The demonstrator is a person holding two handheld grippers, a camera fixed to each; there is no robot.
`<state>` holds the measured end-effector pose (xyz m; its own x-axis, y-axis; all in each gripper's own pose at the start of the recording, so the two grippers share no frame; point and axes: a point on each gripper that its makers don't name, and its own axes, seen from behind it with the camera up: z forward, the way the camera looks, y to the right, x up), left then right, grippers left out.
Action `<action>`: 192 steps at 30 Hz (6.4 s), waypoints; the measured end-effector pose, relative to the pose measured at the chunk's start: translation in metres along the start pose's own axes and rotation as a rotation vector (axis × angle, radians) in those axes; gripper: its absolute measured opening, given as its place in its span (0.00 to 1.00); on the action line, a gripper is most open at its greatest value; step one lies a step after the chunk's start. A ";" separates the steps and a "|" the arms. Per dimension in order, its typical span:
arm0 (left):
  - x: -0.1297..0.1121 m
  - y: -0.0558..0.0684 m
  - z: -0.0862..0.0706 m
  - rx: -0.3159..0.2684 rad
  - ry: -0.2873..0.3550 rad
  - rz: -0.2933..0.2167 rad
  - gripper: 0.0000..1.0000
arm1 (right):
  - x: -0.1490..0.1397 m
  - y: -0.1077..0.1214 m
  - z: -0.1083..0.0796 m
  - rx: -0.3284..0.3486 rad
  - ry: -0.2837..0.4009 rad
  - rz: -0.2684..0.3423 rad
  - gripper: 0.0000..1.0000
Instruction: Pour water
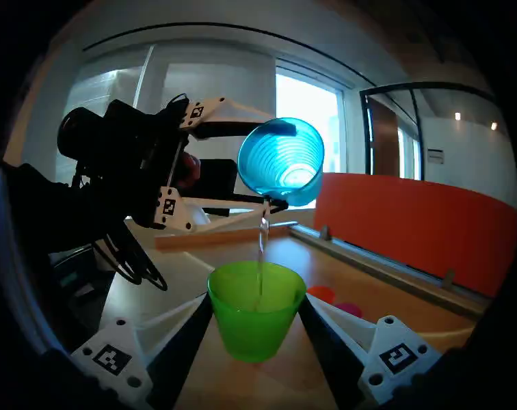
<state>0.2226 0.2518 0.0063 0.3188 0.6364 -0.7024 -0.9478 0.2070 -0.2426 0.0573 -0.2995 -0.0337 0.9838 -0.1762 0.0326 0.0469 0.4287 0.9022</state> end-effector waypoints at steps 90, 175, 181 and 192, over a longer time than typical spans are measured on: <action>0.014 -0.009 0.005 0.022 0.022 0.146 0.85 | 0.014 0.003 -0.003 -0.010 0.090 0.007 0.90; -0.002 -0.003 0.010 0.038 -0.020 0.131 0.85 | 0.016 0.006 -0.004 -0.026 0.083 -0.008 0.90; -0.013 0.001 0.012 0.036 -0.041 -0.021 0.85 | 0.018 0.007 -0.005 -0.030 0.086 -0.009 0.90; -0.040 -0.008 0.006 0.064 -0.077 -0.400 0.85 | 0.020 0.008 -0.008 -0.038 0.088 -0.013 0.90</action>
<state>0.2174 0.2292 0.0399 0.6629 0.5498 -0.5081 -0.7486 0.4938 -0.4424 0.0785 -0.2918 -0.0291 0.9944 -0.1036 -0.0183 0.0643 0.4606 0.8853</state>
